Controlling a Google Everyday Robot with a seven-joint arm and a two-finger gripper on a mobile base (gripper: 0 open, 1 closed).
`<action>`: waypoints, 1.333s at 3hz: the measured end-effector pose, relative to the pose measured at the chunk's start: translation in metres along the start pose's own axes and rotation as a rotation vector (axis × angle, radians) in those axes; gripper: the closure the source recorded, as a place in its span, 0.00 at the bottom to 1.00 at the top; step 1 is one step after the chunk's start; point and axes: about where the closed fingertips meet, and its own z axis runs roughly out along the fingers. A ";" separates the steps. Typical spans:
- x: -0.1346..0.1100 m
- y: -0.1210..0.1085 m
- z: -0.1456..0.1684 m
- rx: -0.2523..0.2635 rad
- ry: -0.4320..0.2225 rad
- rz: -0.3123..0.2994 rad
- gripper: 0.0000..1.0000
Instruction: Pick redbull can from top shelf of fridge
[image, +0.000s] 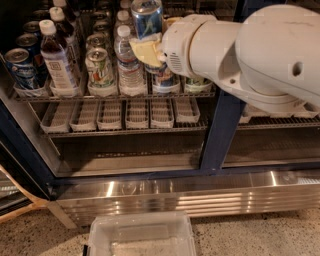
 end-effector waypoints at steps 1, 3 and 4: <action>0.031 0.015 -0.015 -0.088 0.051 0.142 1.00; 0.066 0.077 -0.046 -0.291 0.078 0.376 1.00; 0.057 0.114 -0.056 -0.352 0.115 0.312 1.00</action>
Offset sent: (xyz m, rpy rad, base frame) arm -0.0845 -0.0234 -0.1110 0.3673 0.5343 0.1690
